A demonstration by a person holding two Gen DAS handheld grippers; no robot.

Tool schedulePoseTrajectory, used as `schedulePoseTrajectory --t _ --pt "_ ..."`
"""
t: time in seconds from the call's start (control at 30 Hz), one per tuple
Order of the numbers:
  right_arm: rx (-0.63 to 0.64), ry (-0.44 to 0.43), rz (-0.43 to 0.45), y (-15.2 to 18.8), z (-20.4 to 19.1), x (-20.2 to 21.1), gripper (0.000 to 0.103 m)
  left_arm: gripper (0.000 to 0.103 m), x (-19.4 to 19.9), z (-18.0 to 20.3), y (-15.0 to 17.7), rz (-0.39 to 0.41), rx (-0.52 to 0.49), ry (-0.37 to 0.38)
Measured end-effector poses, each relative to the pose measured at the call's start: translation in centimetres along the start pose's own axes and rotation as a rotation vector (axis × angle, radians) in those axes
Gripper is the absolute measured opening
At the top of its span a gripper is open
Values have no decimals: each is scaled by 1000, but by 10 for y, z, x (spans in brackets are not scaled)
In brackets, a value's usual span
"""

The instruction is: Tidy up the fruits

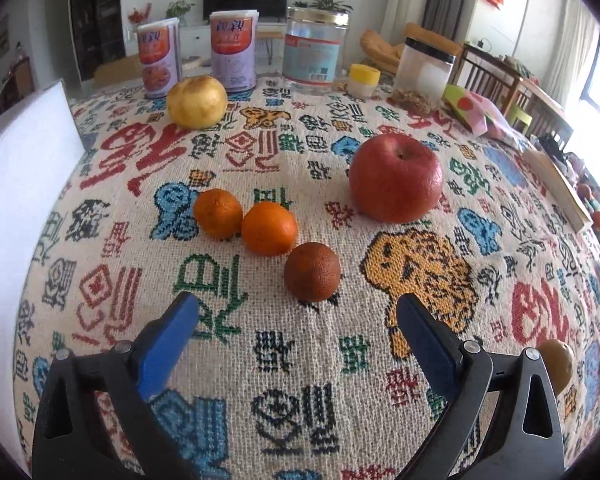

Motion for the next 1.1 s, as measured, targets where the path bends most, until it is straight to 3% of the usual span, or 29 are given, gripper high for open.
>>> schedulePoseTrajectory --t 0.1,0.2,0.3,0.33,0.37,0.63,0.83,1.0,1.03,1.07,1.1 --pt "0 0 0 0 0 0 103 97 -14 5 -4 -8 -3 -20" --pt "0 0 0 0 0 0 103 86 -17 4 -5 -1 -1 -43" --pt "0 0 0 0 0 0 103 60 -14 4 -5 17 -14 -34" --pt "0 0 0 0 0 0 103 38 -12 3 -5 22 -26 -24" --pt "0 0 0 0 0 0 103 30 -10 2 -5 26 -36 -22" --pt "0 0 0 0 0 0 103 29 31 -20 22 25 -60 27" --pt "0 -1 0 0 0 0 103 29 71 -40 75 -3 -96 63" --pt "0 0 0 -1 0 0 103 32 80 -57 112 -22 -120 38" --pt "0 -1 0 -1 0 0 103 37 82 -59 114 4 -118 42" --pt "0 -1 0 -1 0 0 103 55 82 -61 116 10 -124 20" --pt "0 -1 0 -1 0 0 103 64 81 -64 117 15 -125 -7"
Point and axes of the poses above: each gripper's, at about its wrist camera, not at the fingertips, and x roughly against the way its jaws point, z to its right, y to its underside, the point moved 7 cm from there along -x, roughly the way its jaws point, and after that the axes turned 11 degrees about -y, right-handed, at the moved point
